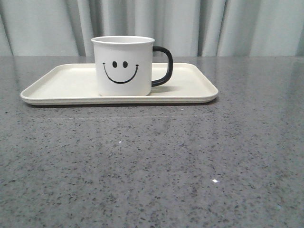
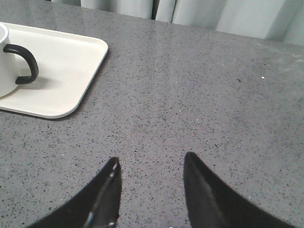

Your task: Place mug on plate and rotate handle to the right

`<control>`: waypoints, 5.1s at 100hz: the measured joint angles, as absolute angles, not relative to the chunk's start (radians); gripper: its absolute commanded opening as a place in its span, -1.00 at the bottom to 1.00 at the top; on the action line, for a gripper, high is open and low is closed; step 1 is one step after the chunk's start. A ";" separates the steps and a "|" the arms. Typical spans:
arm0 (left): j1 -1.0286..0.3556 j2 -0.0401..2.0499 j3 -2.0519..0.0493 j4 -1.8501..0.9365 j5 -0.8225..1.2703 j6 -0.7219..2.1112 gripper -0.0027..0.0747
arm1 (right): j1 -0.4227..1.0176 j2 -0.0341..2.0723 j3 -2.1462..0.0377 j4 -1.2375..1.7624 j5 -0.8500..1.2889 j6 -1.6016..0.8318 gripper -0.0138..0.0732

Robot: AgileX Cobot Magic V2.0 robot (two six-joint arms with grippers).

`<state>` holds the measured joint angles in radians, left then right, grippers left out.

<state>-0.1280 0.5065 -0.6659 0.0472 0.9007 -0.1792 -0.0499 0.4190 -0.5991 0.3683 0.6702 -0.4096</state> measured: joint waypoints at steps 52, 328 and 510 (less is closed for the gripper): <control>-0.128 0.507 -0.666 0.047 0.889 -0.179 -0.98 | -0.050 0.419 -0.599 0.368 0.694 -0.410 -0.83; -0.076 -0.003 0.000 0.059 0.100 -0.131 -0.98 | -0.050 0.419 -0.598 0.368 0.713 -0.410 -0.83; -0.076 -0.003 0.000 0.059 0.100 -0.130 -0.98 | 0.096 0.118 -0.102 -0.124 0.264 0.140 -0.83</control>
<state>-0.0761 -0.0033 0.0005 0.0587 0.1001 -0.1301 0.0960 0.1176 -0.1015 -0.1236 0.2636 0.1398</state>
